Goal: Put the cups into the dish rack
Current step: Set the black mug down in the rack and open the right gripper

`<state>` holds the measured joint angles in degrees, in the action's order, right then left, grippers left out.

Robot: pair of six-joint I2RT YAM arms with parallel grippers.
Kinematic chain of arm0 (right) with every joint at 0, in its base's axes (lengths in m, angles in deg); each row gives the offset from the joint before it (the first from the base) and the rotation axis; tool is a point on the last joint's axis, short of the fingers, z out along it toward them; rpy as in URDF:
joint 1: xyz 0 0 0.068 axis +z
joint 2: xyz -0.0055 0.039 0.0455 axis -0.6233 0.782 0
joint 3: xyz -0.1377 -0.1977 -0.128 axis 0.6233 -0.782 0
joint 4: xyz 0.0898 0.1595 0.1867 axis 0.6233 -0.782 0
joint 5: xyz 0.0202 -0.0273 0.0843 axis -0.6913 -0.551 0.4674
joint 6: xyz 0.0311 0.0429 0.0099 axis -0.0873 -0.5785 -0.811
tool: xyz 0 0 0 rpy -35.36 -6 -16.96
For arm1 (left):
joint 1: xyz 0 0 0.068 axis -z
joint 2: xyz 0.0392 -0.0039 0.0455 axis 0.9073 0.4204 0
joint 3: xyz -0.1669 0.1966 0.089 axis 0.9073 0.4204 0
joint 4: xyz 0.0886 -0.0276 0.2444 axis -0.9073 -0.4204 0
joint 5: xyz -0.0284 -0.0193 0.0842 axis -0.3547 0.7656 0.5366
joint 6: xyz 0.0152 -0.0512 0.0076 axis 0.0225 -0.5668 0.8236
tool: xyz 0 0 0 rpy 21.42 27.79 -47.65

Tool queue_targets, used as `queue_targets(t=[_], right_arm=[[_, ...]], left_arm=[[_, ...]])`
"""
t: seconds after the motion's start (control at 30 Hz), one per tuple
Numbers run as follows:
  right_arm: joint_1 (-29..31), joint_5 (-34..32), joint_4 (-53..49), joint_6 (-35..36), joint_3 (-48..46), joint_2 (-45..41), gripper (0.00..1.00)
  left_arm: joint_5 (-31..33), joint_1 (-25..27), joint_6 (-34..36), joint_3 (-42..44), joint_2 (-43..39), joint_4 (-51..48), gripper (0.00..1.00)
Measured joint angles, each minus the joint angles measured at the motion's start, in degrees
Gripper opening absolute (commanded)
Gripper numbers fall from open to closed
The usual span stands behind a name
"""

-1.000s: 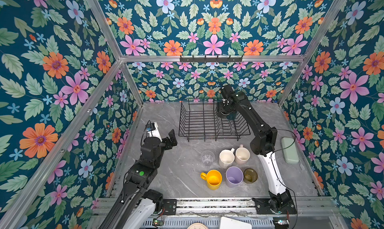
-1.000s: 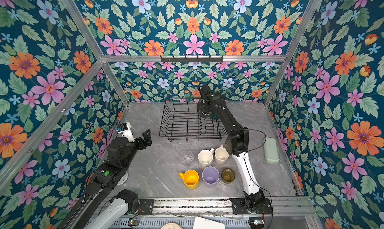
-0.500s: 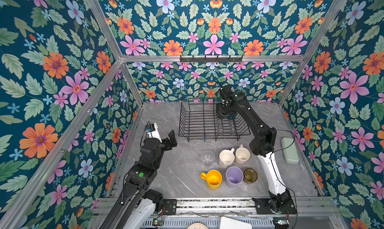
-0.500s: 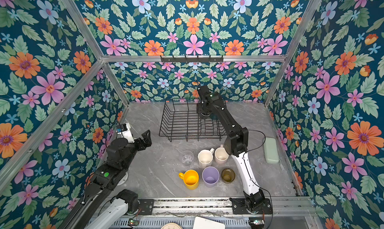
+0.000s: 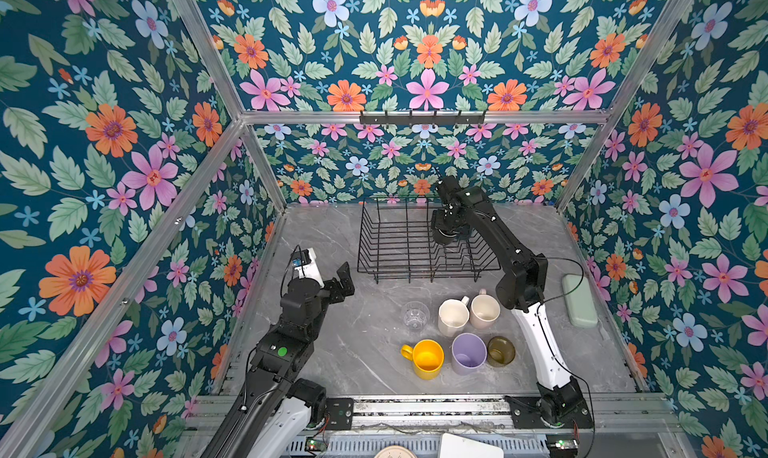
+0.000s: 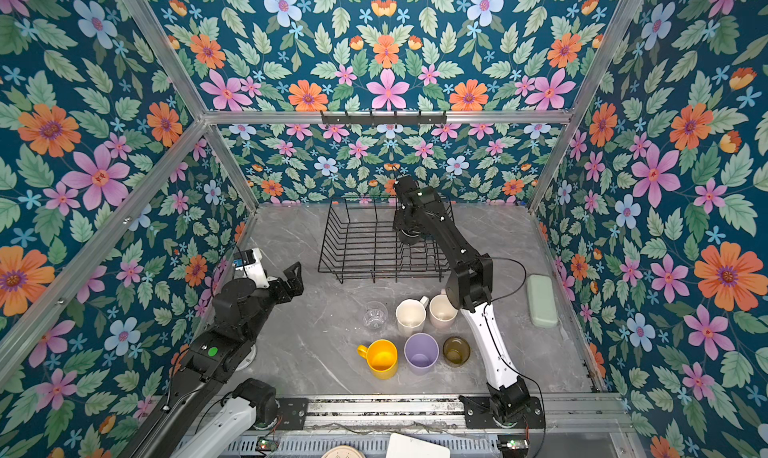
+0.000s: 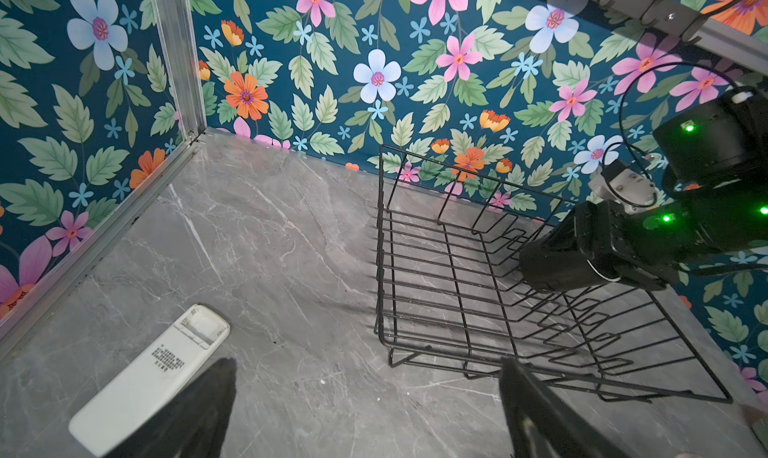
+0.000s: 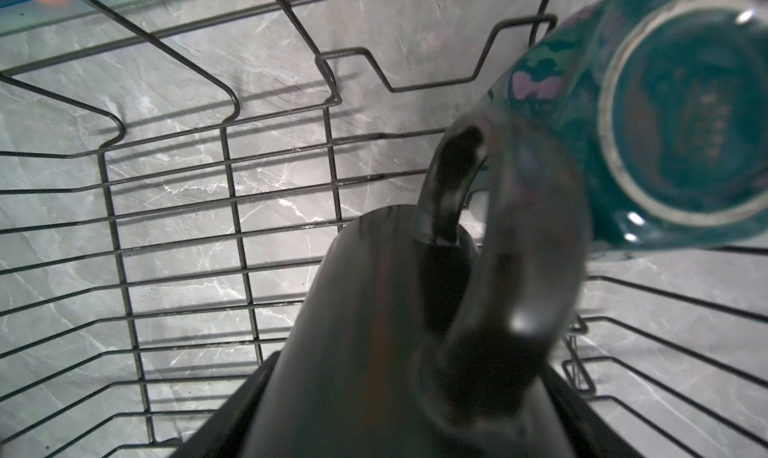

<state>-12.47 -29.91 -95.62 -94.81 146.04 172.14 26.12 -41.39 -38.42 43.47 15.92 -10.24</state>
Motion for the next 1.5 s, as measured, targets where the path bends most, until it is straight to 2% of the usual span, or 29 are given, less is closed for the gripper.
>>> queue_targets(t=[0.47, 0.5, 0.6, 0.67, 0.73, 0.9, 1.07, 1.13, 1.5], right_arm=[[-0.35, 1.79, 3.08, -1.29, -1.07, 2.34, 0.0], [-0.46, 1.99, 3.1, -1.29, -1.07, 2.38, 0.06], [-0.76, 2.91, 3.32, -1.29, -1.07, 2.64, 0.38], [-0.81, 3.3, 3.45, -1.27, -1.07, 2.78, 0.5], [-0.85, 3.32, 3.56, -1.27, -1.07, 2.86, 0.59], [-0.87, 3.32, 3.98, -1.11, -1.09, 3.28, 0.72], [-0.87, 3.39, 4.11, -0.79, -1.11, 3.28, 0.76], [-0.87, 3.48, 4.13, -0.61, -1.11, 3.3, 0.83], [-0.92, 4.39, 4.28, 0.2, -1.11, 3.48, 0.87]], left_arm=[[-0.2, 0.0, -0.22, 0.59, -1.36, -0.37, 1.0], [-0.2, 0.0, -0.22, 0.59, -1.38, -0.37, 1.0], [-0.2, 0.0, -0.46, 0.74, -1.49, -0.37, 1.0], [-0.22, 0.0, -0.7, 0.87, -1.62, -0.46, 1.0], [-0.22, 0.0, -0.72, 0.9, -1.66, -0.46, 1.0], [-0.22, 0.0, -1.03, 0.92, -1.66, -0.46, 1.0], [-0.2, 0.0, -1.03, 0.92, -1.66, -0.46, 1.0], [-0.2, 0.0, -1.03, 0.92, -1.66, -0.46, 1.0], [-0.15, 0.0, -1.03, 0.92, -1.75, -0.59, 1.0]])
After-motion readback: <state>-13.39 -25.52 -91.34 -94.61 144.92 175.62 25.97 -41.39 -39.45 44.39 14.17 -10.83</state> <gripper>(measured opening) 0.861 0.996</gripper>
